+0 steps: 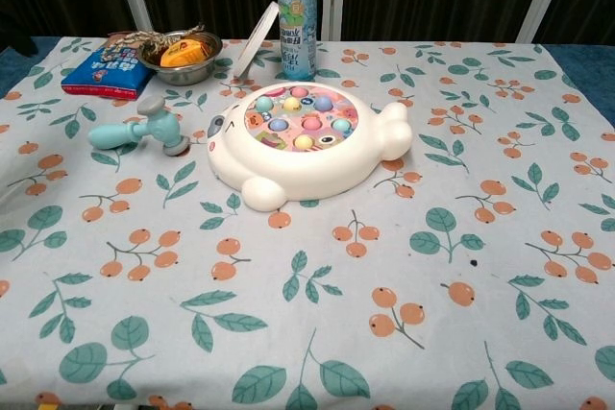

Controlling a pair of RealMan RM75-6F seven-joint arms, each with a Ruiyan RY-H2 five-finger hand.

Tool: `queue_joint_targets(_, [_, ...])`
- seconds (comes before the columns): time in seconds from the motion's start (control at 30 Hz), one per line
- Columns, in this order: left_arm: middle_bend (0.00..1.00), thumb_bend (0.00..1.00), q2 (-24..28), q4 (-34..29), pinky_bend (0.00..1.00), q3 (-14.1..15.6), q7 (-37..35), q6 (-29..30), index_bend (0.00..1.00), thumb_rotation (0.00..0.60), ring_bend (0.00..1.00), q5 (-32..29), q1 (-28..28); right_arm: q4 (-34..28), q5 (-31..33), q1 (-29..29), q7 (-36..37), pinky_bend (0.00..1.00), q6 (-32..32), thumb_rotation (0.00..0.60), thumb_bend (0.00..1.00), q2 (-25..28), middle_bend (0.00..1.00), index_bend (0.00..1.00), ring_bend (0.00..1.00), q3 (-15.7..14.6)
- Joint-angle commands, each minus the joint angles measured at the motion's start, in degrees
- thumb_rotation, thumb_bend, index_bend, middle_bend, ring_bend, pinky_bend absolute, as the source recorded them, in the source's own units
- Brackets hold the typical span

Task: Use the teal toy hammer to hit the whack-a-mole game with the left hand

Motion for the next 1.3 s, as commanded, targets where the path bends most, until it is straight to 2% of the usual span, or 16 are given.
queue_joint_targets(0.03, [0.25, 0.12, -4.0, 2.6, 0.15, -2.9, -0.9, -8.6, 0.27, 0.600, 0.11, -7.1, -6.6, 0.2, 0.1, -0.1, 0.2, 0.02, 0.0, 0.600, 0.14, -0.1, 0.19, 0.10, 0.00, 0.0])
queue_joint_targets(0.17, [0.27, 0.13, -7.6, 4.6, 0.15, -3.6, 3.0, -10.9, 0.28, 0.600, 0.13, -11.7, -9.3, 0.4, 0.5, 0.0, 0.4, 0.02, -0.3, 0.600, 0.14, -0.1, 0.19, 0.10, 0.00, 0.1])
queue_joint_targets(0.47, [0.30, 0.16, -14.2, 6.7, 0.17, -3.6, 13.1, -10.9, 0.34, 0.600, 0.16, -20.8, -12.7, 1.3, 1.1, 0.5, 1.3, 0.02, -1.5, 0.600, 0.14, -0.4, 0.19, 0.10, 0.00, 0.2])
queue_joint_targets(0.63, [0.34, 0.18, -17.7, 8.7, 0.30, -4.1, 17.4, -9.1, 0.34, 0.600, 0.20, -26.3, -13.8, 2.0, 1.6, 0.5, 2.1, 0.02, -1.9, 0.600, 0.14, -0.4, 0.19, 0.10, 0.00, 0.2])
queue_joint_targets(0.77, [0.36, 0.20, -19.3, 9.6, 0.34, -3.9, 20.2, -7.6, 0.34, 0.600, 0.22, -28.5, -14.3, 2.4, 1.6, 0.6, 2.6, 0.02, -2.0, 0.600, 0.14, -0.5, 0.19, 0.10, 0.00, 0.2])
queue_joint_targets(1.3, [0.37, 0.29, -23.1, 12.2, 0.34, -3.3, 22.4, -6.6, 0.40, 0.600, 0.23, -32.2, -16.1, 3.5, 2.2, 0.7, 3.9, 0.02, -2.7, 0.600, 0.14, -0.8, 0.19, 0.10, 0.00, 0.1])
